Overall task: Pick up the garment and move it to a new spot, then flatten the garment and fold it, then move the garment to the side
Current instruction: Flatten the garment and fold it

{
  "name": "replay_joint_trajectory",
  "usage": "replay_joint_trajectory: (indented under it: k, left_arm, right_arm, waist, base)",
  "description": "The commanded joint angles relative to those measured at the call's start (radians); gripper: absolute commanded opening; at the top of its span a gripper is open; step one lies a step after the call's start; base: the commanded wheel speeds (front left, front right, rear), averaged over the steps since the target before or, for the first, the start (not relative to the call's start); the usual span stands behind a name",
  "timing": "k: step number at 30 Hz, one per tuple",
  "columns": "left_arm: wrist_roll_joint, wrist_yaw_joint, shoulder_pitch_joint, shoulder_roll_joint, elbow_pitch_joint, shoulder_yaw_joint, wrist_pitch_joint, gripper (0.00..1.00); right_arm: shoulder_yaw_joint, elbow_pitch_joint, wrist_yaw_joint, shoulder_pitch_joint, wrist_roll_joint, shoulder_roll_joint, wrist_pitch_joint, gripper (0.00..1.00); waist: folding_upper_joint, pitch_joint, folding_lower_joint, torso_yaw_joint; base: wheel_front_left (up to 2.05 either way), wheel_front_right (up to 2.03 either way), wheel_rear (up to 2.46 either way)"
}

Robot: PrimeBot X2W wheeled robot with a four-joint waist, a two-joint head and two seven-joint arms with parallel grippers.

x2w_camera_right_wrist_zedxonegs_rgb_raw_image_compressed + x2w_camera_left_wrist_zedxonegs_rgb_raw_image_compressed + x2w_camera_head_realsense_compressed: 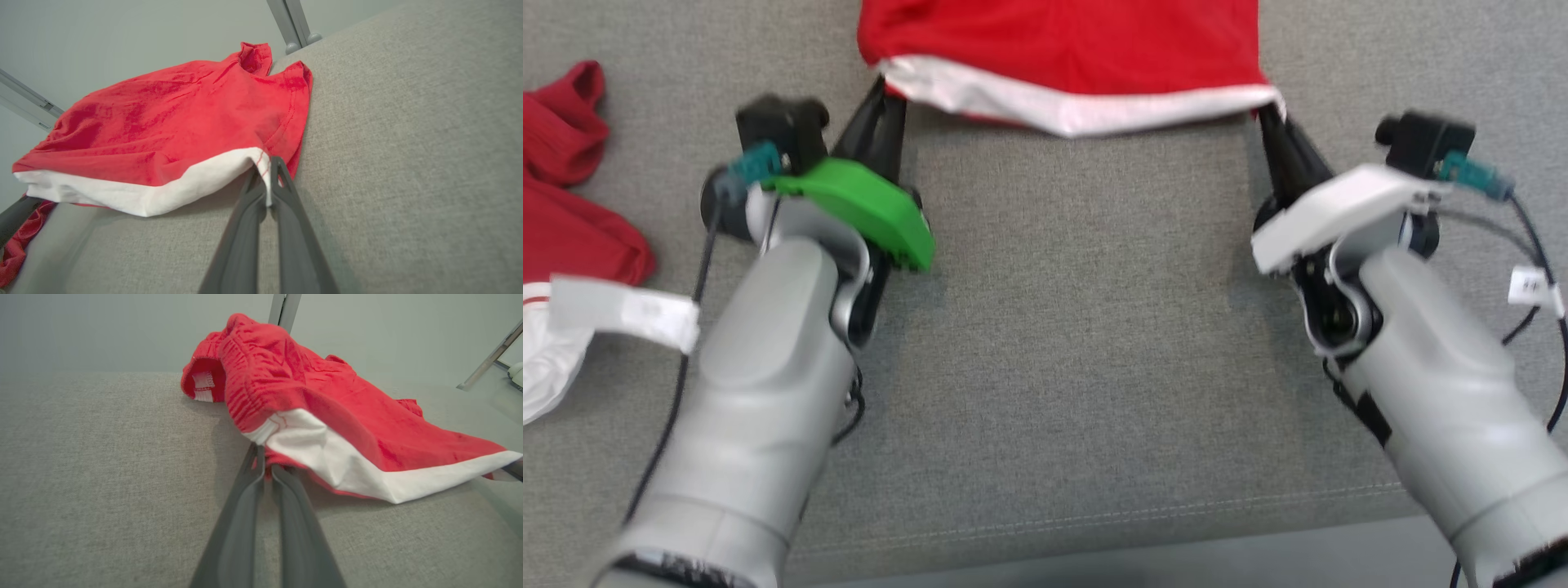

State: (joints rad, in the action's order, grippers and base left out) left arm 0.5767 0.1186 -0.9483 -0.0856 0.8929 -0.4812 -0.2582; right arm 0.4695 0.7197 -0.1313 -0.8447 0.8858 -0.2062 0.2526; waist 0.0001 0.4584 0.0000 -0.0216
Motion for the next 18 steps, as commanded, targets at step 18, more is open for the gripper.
replay_joint_trajectory:
  k: [18]
  left_arm:
    - [-0.019,-0.122,0.627,-0.099,-0.491,-0.060,0.112,0.00]
  right_arm:
    - [-0.083,-0.304,0.001,0.606,0.004,-0.036,-0.029,0.00]
  waist:
    - [-0.0001,-0.269,0.0000,-0.028]
  base:
    - [0.00,0.00,0.00]
